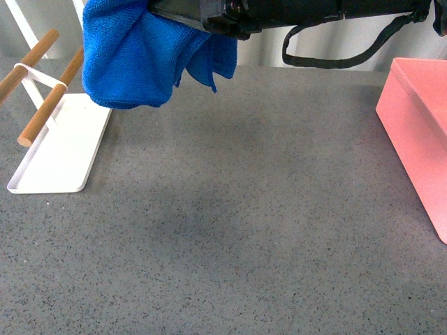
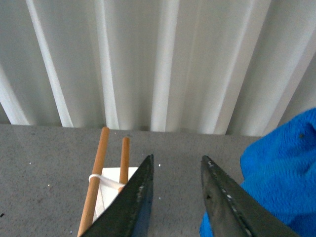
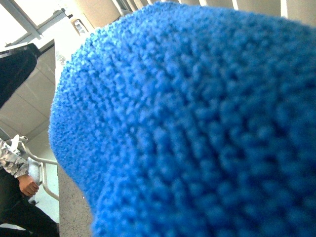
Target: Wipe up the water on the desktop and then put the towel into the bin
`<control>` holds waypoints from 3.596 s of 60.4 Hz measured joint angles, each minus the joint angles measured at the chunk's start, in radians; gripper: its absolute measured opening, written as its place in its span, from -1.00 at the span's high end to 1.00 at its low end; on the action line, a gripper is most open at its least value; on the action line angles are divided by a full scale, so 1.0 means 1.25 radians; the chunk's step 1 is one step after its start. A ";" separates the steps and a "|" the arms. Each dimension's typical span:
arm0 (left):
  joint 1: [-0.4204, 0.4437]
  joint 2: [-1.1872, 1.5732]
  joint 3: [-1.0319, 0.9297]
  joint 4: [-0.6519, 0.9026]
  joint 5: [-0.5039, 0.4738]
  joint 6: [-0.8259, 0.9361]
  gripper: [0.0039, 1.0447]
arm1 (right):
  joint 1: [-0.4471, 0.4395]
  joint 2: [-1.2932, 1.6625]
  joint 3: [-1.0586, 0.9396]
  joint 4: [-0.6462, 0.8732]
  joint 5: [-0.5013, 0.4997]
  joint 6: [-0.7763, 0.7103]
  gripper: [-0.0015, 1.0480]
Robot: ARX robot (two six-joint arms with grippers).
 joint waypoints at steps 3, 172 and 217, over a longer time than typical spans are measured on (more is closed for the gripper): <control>0.008 -0.018 -0.027 0.004 0.011 0.002 0.62 | 0.000 -0.002 -0.003 -0.005 0.001 -0.003 0.88; 0.141 -0.977 -0.305 -0.651 0.142 0.014 0.93 | -0.031 -0.056 -0.034 -0.201 0.060 -0.178 0.88; 0.141 -0.977 -0.305 -0.651 0.143 0.015 -0.87 | -0.145 0.150 0.098 -0.761 0.474 -0.660 0.89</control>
